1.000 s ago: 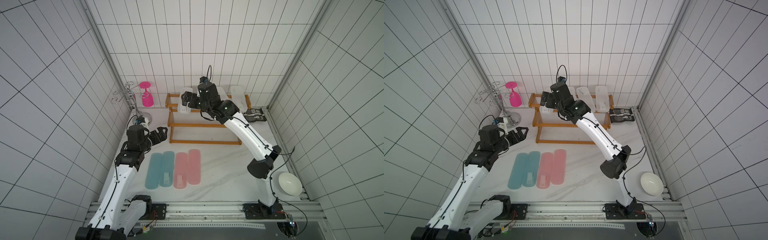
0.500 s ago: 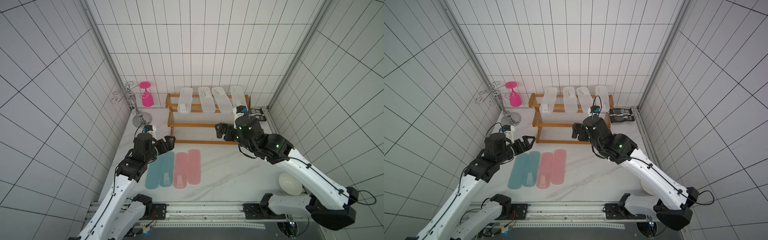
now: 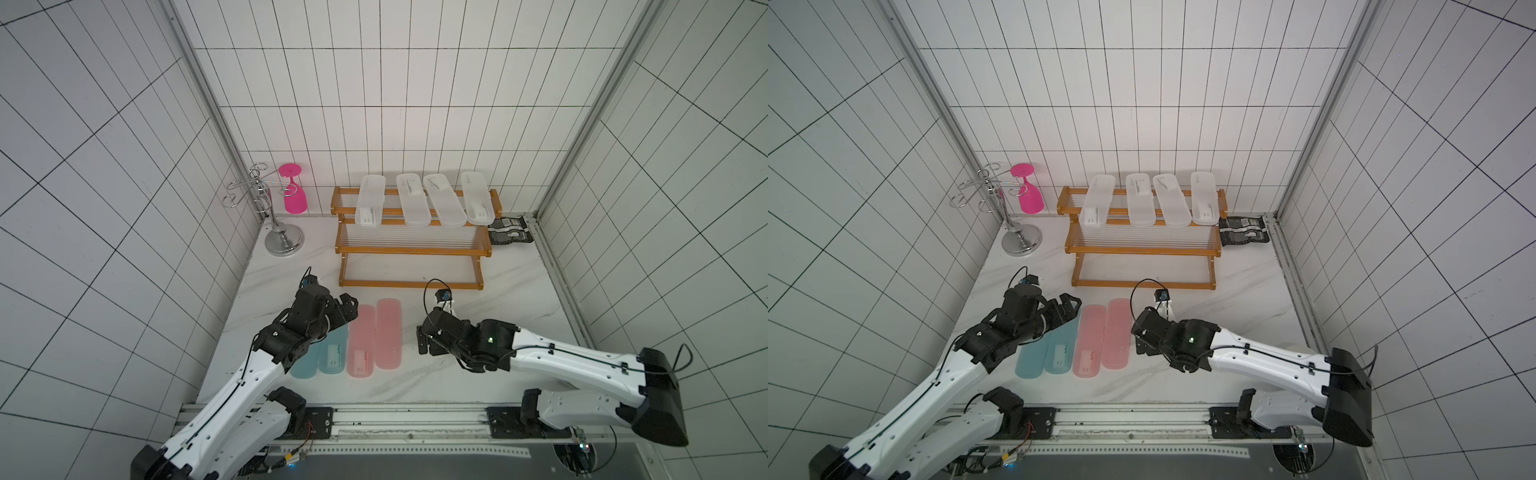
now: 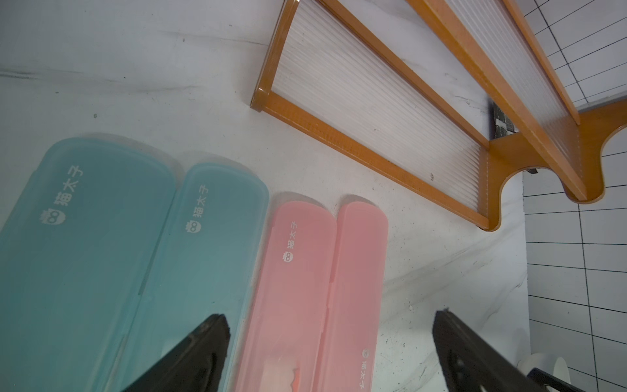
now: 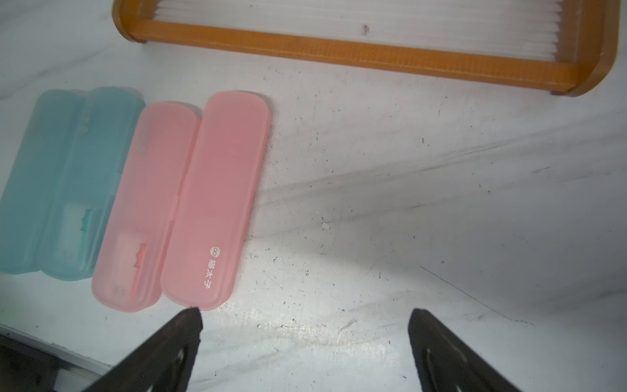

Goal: Place the pencil cases on the shelf according to color
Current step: Pick up the pencil case from the center of the board.

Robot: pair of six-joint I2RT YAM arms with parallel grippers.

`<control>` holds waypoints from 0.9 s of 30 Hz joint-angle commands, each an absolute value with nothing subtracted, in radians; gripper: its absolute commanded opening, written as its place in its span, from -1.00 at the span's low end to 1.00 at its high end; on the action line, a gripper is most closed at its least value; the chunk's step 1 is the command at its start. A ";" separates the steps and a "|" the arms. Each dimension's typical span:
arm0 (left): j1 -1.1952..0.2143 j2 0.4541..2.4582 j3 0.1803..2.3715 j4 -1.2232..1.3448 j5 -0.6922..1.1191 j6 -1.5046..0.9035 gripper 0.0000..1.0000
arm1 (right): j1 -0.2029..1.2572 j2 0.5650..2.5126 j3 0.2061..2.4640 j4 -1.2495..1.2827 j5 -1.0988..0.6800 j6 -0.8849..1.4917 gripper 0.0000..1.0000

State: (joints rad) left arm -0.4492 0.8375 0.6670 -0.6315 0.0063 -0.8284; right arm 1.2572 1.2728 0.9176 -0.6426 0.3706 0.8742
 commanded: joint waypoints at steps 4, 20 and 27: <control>-0.442 0.797 0.623 -0.592 -0.156 -0.870 0.97 | 1.265 1.420 0.914 -0.470 0.312 0.884 0.98; -0.301 0.765 0.598 -0.623 -0.078 -0.840 0.97 | 1.283 1.832 1.184 -0.417 0.168 0.864 0.99; -0.299 0.732 0.622 -0.663 -0.088 -0.807 0.96 | 1.264 1.882 1.169 -0.416 0.156 0.897 0.98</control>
